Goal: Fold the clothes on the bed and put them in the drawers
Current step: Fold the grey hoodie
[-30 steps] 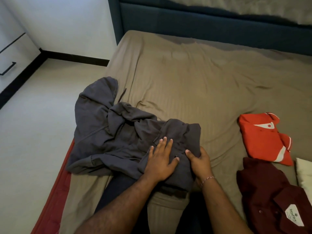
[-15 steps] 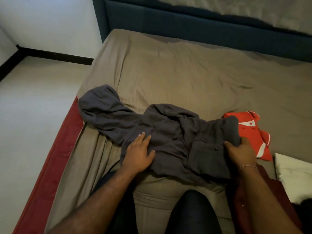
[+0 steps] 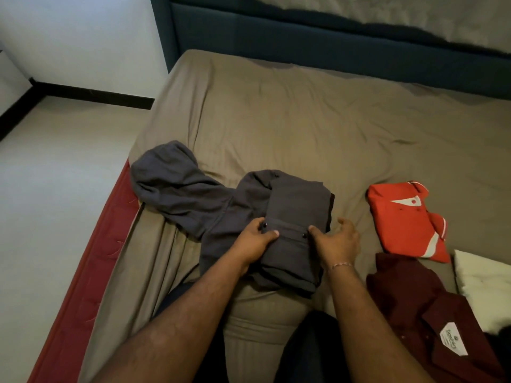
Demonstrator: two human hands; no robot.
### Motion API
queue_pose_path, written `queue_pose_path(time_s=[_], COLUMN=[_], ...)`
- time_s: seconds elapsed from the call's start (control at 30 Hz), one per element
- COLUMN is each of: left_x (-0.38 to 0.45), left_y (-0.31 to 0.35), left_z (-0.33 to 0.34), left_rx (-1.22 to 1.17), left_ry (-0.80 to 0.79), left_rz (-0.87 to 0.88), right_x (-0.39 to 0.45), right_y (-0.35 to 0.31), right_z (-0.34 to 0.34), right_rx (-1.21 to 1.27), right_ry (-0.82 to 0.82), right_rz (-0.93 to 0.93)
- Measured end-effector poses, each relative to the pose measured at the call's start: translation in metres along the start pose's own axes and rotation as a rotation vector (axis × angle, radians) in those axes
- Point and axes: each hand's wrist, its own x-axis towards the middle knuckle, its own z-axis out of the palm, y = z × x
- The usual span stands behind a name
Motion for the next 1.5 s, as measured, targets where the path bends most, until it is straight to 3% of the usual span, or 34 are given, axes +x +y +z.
queue_pose_path(time_s=[0.1,0.17,0.27,0.3,0.37,0.5,0.57,0.63,0.7,0.87,0.93,1.1,1.2,1.37,1.5], left_x=[0.010,0.011,0.011,0.010,0.014,0.042,0.052,0.057,0.061,0.044,0.031,-0.004,-0.030,-0.054,-0.061], left_y=[-0.004,-0.002,0.002,0.004,0.015,0.044,0.057,0.061,0.061,0.061,0.050,0.000,-0.026,-0.035,-0.021], left_z=[0.001,-0.013,-0.066,-0.087,-0.130,-0.224,-0.262,-0.280,-0.285,-0.255,-0.242,-0.218,-0.191,-0.172,-0.177], left_rx=[0.183,0.286,0.420,0.454,0.509,0.436,0.382,0.487,0.467,-0.279,-0.427,0.023,-0.080,-0.750,-0.831], left_ry=[0.069,0.299,0.828,0.952,1.045,0.971,0.869,0.825,0.824,0.757,0.755,0.844,0.813,0.677,0.435], left_rz=[0.081,0.153,0.201,0.156,0.049,0.003,-0.021,-0.033,0.027,0.203,0.251,0.400,0.431,0.193,-0.010], right_x=[-0.001,-0.004,-0.001,0.000,0.004,0.007,0.005,0.002,0.002,0.015,0.023,0.036,0.001,-0.089,-0.101], right_y=[0.021,0.026,0.030,0.029,0.030,0.034,0.032,0.028,0.020,0.014,0.008,-0.021,-0.051,-0.082,-0.076], right_z=[0.006,0.005,0.007,0.006,0.002,-0.002,0.003,0.012,0.024,0.019,0.003,-0.035,-0.016,0.067,0.093], right_rx=[0.456,0.503,0.560,0.581,0.595,0.597,0.615,0.664,0.636,0.544,0.445,0.021,-0.196,-0.680,-0.835], right_ry=[-0.311,-0.419,-0.458,-0.434,-0.361,-0.311,-0.378,-0.461,-0.400,-0.244,-0.185,0.017,0.131,-0.114,-0.283], right_rz=[0.374,0.374,0.318,0.313,0.312,0.256,0.252,0.268,0.268,0.167,0.086,-0.100,-0.231,-0.531,-0.553])
